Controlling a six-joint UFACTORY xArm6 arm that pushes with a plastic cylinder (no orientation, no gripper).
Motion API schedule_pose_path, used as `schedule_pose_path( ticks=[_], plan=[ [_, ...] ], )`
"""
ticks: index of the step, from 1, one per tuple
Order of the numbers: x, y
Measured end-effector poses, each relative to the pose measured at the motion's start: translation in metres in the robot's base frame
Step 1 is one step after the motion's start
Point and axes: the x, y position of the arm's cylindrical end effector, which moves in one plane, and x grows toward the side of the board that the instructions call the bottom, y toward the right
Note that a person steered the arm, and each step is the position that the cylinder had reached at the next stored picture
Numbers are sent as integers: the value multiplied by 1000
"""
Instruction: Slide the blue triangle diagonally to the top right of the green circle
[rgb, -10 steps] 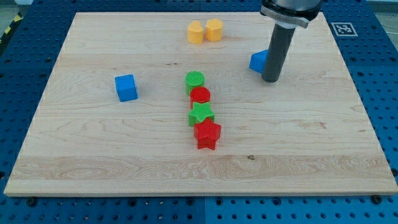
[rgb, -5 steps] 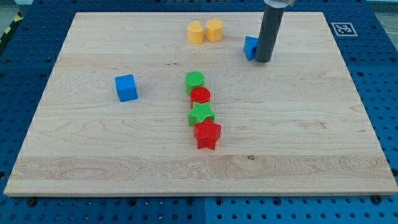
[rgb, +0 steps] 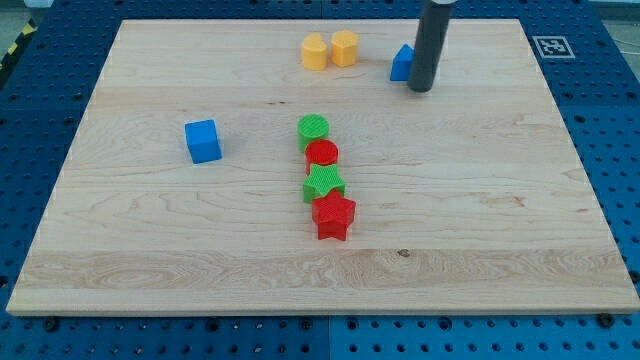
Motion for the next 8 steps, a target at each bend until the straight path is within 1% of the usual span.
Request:
schedule_pose_path(
  ticks=[2, 4, 5, 6, 7, 8],
  plan=[
    [-25, -1],
    [-28, 0],
    [-18, 0],
    [-18, 0],
    [-35, 0],
    [-40, 0]
  ],
)
